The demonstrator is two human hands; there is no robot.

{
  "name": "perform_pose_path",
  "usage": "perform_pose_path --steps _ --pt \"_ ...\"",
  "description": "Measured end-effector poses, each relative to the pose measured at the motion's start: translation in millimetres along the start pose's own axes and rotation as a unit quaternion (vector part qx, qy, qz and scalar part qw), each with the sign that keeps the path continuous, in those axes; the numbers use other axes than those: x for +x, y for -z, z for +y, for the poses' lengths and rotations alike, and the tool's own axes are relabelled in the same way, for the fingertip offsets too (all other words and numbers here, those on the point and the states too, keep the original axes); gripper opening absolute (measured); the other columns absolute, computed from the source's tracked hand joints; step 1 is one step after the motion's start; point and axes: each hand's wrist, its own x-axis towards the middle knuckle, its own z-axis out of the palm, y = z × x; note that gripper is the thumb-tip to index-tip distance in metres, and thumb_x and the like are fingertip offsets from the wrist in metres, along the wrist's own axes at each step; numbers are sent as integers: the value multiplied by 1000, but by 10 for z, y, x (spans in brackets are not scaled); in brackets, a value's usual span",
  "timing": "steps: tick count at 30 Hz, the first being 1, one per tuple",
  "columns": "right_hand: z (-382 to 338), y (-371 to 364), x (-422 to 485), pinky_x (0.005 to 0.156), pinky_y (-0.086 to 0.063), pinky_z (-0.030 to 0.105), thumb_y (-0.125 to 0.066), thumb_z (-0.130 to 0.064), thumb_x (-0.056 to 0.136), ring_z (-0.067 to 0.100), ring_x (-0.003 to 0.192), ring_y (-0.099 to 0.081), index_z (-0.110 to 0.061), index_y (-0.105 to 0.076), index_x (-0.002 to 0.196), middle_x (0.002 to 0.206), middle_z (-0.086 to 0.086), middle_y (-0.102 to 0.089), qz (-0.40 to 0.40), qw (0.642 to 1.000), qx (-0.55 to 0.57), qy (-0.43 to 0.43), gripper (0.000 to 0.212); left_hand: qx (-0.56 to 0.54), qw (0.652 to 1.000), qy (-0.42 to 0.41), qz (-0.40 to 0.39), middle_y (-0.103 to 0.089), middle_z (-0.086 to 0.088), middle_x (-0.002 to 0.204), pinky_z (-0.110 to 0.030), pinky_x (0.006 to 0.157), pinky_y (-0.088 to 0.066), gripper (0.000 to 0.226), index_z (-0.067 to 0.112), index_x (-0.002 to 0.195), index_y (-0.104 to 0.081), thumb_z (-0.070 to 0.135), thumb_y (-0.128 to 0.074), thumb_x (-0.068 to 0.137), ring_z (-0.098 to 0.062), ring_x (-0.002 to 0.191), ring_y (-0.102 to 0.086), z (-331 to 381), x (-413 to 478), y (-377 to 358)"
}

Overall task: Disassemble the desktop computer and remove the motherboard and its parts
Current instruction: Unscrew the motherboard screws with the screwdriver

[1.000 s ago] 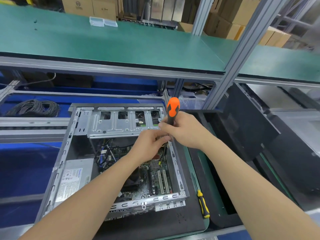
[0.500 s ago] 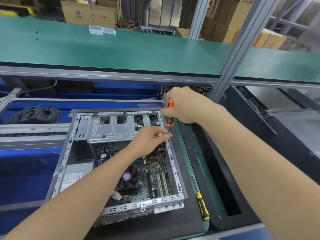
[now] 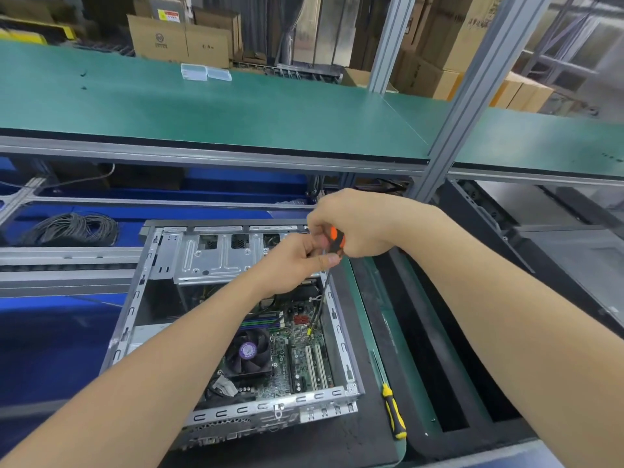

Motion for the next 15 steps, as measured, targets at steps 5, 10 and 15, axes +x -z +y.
perform_pose_path --steps 5,10,15 --pt "-115 -28 2 52 -40 33 -38 -78 92 24 63 -53 -16 -51 83 75 2 -56 153 965 -12 -212 64 -3 1000 -5 3 -30 15 59 -21 59 -33 25 53 94 -71 33 -59 104 -15 58 -39 30 -21 -16" --pt "-164 -96 142 58 -43 33 -49 -44 104 20 61 -54 -17 -45 68 69 2 -52 112 963 74 -233 45 5 1000 10 9 -26 14 62 -25 58 -25 17 26 116 -70 32 -59 105 -8 58 -28 -7 -12 -21" --pt "-152 41 22 66 -50 34 -61 -27 96 23 85 -63 -22 -61 98 97 2 -69 33 996 8 -86 6 -7 1000 -14 -13 -32 15 60 -22 57 -28 14 27 113 -70 23 -59 105 -7 58 -28 13 -50 4"
